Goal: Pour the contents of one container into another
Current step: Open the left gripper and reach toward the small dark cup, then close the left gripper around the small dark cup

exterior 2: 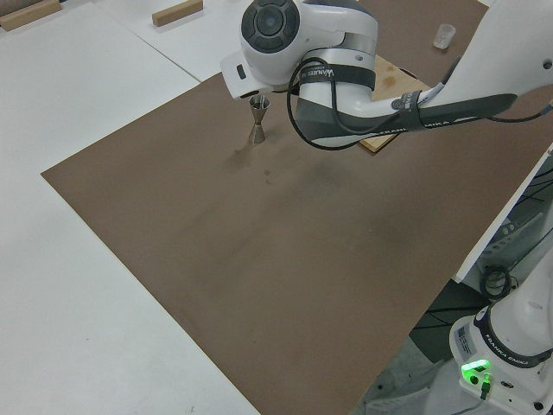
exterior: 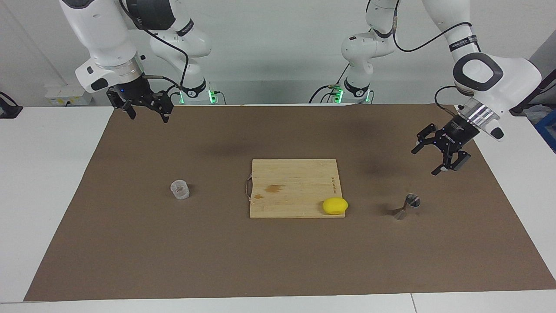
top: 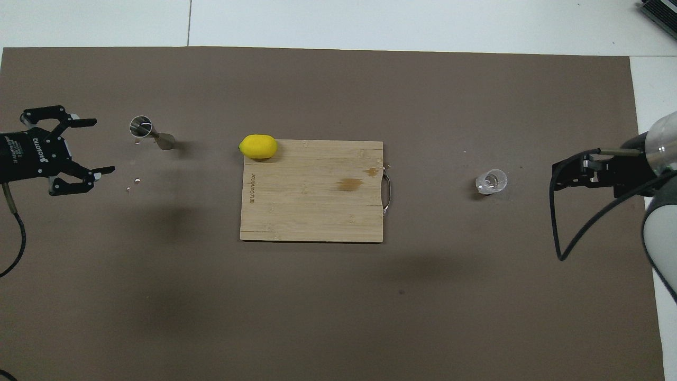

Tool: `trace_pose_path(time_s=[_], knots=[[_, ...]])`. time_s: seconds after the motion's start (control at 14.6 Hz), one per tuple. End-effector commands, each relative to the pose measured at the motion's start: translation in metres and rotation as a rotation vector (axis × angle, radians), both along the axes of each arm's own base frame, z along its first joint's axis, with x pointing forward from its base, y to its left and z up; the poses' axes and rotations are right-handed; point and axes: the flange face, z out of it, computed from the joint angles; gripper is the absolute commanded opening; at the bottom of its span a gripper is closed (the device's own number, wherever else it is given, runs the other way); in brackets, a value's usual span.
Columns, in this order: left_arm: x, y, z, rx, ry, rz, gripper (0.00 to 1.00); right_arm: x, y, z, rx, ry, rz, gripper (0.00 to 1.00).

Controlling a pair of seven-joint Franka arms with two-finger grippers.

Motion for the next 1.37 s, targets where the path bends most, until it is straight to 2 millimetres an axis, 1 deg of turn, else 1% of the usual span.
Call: trace_pose_path(time_s=[0.0, 0.07, 0.14, 0.34, 0.41, 0.55, 0.62, 0.69, 0.75, 0.82, 1.1, 1.16, 1.3], knots=[[-0.002, 0.012, -0.032, -0.106, 0.044, 0.124, 1.00, -0.004, -0.005, 0.000, 0.006, -0.014, 0.009, 1.00], [-0.003, 0.025, -0.052, -0.152, 0.069, 0.166, 1.00, -0.004, -0.005, 0.000, 0.006, -0.014, 0.010, 1.00], [-0.004, 0.030, -0.065, -0.187, 0.088, 0.193, 1.00, -0.005, -0.005, 0.000, 0.006, -0.012, 0.010, 1.00], [0.000, 0.027, -0.092, -0.265, 0.132, 0.221, 1.00, -0.005, -0.005, 0.000, 0.006, -0.012, 0.010, 1.00], [0.002, 0.025, -0.106, -0.305, 0.148, 0.240, 1.00, -0.004, -0.005, 0.000, 0.006, -0.014, 0.010, 1.00], [0.011, 0.028, -0.118, -0.341, 0.147, 0.254, 1.00, -0.004, -0.005, 0.000, 0.006, -0.014, 0.009, 1.00], [0.013, 0.022, -0.118, -0.334, 0.124, 0.222, 1.00, -0.005, -0.005, 0.000, 0.006, -0.012, 0.010, 1.00], [0.013, 0.028, -0.120, -0.326, 0.104, 0.213, 1.00, -0.005, -0.005, 0.000, 0.006, -0.012, 0.010, 1.00], [0.014, 0.026, -0.126, -0.327, 0.083, 0.194, 1.00, -0.005, -0.005, 0.000, 0.006, -0.012, 0.010, 1.00], [0.020, 0.022, -0.129, -0.337, 0.055, 0.179, 1.00, -0.005, -0.005, 0.000, 0.006, -0.012, 0.010, 1.00], [0.033, 0.013, -0.126, -0.353, 0.028, 0.167, 1.00, -0.004, -0.005, 0.000, 0.006, -0.014, 0.010, 1.00], [0.034, 0.014, -0.125, -0.361, 0.020, 0.183, 1.00, -0.004, -0.005, 0.000, 0.006, -0.014, 0.009, 1.00], [0.036, 0.013, -0.129, -0.355, 0.022, 0.191, 1.00, -0.005, -0.005, 0.000, 0.006, -0.012, 0.010, 1.00]])
